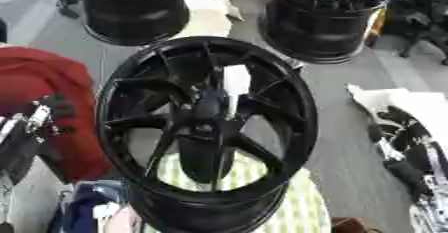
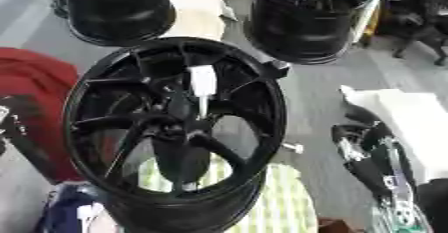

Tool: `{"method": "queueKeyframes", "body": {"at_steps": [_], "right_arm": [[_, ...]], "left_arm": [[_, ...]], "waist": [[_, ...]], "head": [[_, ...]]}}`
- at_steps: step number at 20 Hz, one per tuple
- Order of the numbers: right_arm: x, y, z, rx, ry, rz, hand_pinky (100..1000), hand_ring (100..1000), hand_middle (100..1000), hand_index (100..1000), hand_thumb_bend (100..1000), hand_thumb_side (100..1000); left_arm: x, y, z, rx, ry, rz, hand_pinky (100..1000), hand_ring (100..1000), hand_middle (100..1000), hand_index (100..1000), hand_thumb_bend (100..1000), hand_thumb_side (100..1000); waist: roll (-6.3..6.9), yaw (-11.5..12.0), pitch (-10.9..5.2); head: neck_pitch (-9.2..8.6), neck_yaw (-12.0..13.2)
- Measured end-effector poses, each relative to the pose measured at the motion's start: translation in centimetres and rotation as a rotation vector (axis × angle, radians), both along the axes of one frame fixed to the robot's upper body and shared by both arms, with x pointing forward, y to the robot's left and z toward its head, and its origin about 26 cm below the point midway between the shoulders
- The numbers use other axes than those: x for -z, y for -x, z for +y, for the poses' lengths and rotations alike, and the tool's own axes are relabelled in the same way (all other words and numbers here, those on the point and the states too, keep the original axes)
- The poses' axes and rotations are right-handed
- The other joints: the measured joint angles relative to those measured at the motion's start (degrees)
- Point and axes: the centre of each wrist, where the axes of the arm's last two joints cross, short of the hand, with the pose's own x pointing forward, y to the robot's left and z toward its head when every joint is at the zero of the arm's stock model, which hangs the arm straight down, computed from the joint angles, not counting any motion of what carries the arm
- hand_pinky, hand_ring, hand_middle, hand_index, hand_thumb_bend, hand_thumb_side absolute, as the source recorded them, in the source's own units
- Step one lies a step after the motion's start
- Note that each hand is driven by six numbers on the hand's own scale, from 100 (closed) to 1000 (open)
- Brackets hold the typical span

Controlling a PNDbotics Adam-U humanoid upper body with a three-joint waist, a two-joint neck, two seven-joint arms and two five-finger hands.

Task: Pull the pin out of the wheel hub.

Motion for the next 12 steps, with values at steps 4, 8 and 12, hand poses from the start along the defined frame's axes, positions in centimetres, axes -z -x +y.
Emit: {"method": "queueKeyframes", "body": {"at_steps": [4, 8, 12], "right_arm": [[-5.3, -2.1, -0.8, -0.054, 0.171, -0.083, 729, 746, 803, 913, 344, 423], [-10.8, -3.3, -0.6, -0.108, 0.359, -0.164, 740, 754, 814, 922, 336, 430], [-15.6, -4.2, -0.1, -0.162, 0.569, -0.236, 759, 772, 833, 936, 334, 434]], "left_arm": [[0.1, 0.0, 0.0, 0.003, -0.002, 0.005, 661, 774, 686, 820, 100, 597], [0.3, 0.2, 0.0, 0.005, -0.005, 0.015, 661, 774, 686, 820, 100, 597], [0.3, 0.2, -0.1, 0.008, -0.005, 0.015, 661, 775, 686, 819, 100, 597]], "waist": [[-0.25, 0.4, -0.42], [-0.40, 0.7, -0.82], [-0.17, 1.5, -0.90]], "head": [[0.00, 0.0], [0.00, 0.0], [0.00, -0.4]]}}
